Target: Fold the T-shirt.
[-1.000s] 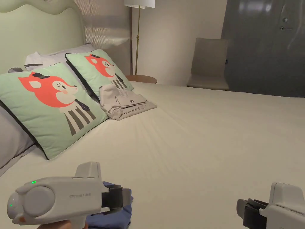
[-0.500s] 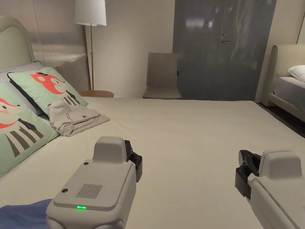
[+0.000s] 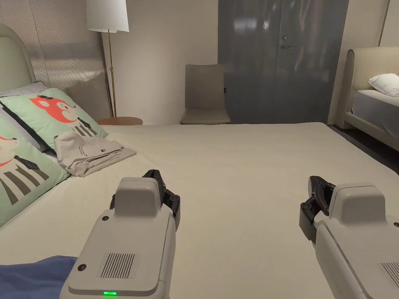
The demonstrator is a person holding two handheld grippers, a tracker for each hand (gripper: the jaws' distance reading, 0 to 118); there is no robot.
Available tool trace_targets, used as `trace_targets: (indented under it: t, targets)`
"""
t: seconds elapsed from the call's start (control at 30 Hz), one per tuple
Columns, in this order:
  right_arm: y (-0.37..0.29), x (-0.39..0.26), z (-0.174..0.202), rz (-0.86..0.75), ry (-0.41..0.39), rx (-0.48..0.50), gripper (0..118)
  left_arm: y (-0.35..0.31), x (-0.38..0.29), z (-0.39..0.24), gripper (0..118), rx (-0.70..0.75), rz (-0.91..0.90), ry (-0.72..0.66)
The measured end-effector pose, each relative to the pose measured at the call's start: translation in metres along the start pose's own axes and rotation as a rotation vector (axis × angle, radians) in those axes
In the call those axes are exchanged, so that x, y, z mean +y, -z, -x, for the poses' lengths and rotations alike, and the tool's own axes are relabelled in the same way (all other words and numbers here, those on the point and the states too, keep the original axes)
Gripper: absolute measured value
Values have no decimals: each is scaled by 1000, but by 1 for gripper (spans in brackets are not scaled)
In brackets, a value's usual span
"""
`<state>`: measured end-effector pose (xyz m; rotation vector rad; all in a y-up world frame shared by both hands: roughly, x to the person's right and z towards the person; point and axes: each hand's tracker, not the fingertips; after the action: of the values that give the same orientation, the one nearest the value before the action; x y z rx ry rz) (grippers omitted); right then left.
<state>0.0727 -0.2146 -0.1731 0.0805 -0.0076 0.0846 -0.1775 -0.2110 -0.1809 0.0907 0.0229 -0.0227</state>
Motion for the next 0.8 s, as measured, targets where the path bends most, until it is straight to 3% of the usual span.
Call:
trace_targets:
  t: [0.8]
  targets:
    - [-4, 0, 3, -18, 4, -5, 1, -1, -3, 0, 1, 7, -2, -9]
